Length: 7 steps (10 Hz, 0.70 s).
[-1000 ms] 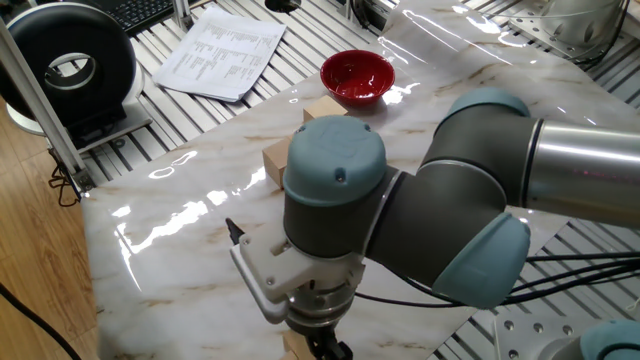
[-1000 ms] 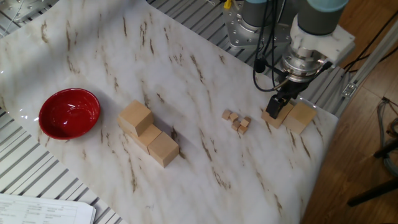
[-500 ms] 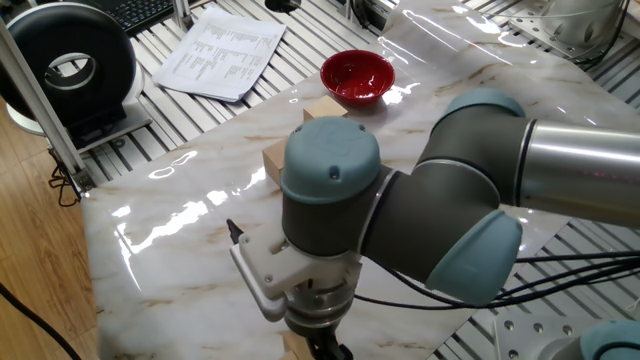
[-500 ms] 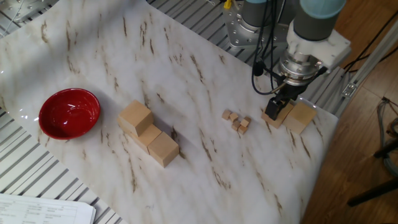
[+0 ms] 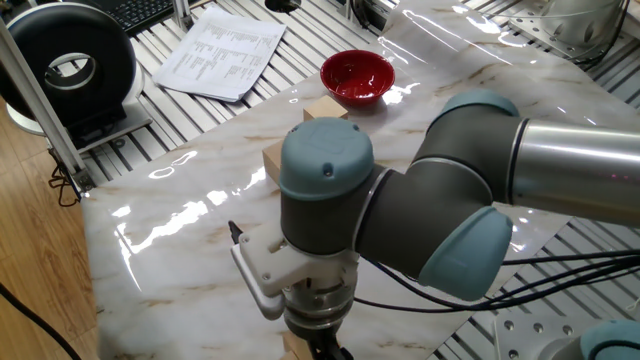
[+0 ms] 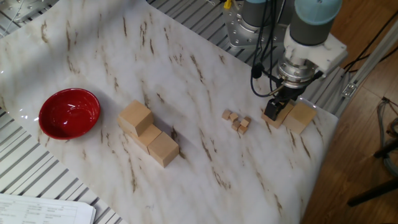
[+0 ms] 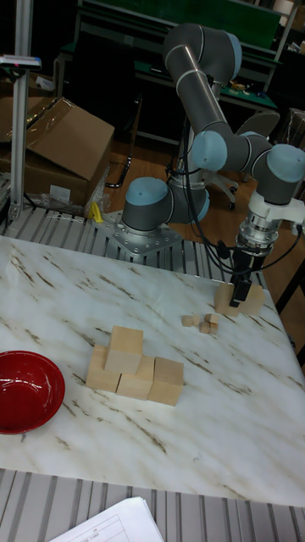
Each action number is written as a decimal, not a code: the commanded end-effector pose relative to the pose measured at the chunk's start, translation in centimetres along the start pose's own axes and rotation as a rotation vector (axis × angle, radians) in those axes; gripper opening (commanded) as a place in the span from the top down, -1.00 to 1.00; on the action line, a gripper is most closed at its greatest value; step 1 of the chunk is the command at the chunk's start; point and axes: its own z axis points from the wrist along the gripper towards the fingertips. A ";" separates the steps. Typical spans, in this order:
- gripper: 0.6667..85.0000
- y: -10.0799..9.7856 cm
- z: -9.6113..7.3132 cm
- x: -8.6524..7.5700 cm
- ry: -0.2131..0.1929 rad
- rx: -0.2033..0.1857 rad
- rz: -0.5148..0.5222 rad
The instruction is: Stack the blocks into a pyramid shape
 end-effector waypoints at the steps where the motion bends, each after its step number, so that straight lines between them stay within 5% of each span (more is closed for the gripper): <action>1: -0.99 -0.4 0.3 -0.3 -0.009 0.008 0.005; 7: 0.18 -0.6 -0.3 -0.7 -0.025 0.028 0.143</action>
